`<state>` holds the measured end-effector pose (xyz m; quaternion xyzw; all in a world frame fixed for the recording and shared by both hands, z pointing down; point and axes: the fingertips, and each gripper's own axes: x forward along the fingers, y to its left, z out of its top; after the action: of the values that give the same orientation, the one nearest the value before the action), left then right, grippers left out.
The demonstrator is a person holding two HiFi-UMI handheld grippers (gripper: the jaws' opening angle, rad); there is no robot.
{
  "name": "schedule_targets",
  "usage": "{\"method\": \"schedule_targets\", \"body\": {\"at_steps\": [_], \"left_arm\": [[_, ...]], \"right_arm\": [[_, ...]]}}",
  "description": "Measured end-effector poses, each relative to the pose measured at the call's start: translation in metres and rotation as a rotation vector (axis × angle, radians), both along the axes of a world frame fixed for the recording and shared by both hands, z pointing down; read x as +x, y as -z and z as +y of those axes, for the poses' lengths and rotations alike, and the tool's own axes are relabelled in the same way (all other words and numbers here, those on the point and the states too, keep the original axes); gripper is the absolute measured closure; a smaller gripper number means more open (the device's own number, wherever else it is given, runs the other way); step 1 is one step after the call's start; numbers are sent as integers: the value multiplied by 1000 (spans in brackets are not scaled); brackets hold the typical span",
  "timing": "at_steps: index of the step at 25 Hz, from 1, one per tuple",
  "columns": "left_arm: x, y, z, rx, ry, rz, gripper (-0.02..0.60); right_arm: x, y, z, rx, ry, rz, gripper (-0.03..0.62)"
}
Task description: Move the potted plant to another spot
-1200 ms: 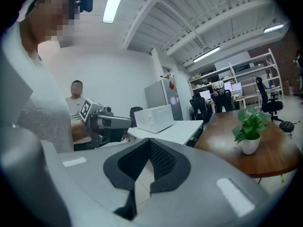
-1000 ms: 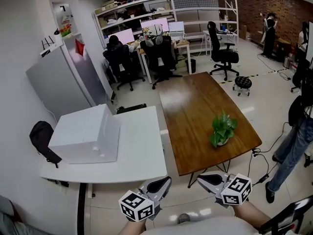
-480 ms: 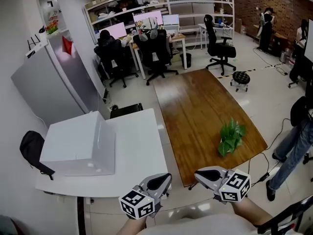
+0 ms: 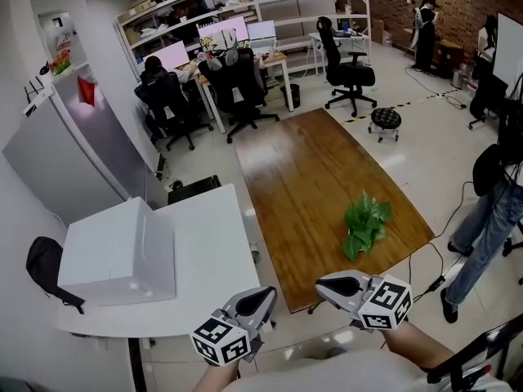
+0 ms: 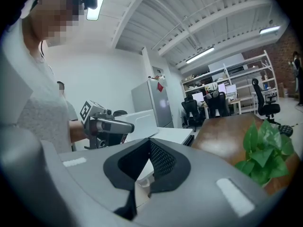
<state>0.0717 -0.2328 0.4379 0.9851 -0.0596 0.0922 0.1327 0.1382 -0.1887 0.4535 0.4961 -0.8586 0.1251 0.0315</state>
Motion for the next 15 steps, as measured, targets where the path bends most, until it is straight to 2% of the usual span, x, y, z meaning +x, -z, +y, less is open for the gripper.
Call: {"method": "schedule_targets", "body": {"at_steps": [5,15], "left_arm": [[24,-6,7,-11,-10,-14,584],[66,-20,23,-34,-41,-50,585]], "right_arm": [[37,-3,12,19,-30,21,588],[132,-43,34,-9,-172,103,522]]}}
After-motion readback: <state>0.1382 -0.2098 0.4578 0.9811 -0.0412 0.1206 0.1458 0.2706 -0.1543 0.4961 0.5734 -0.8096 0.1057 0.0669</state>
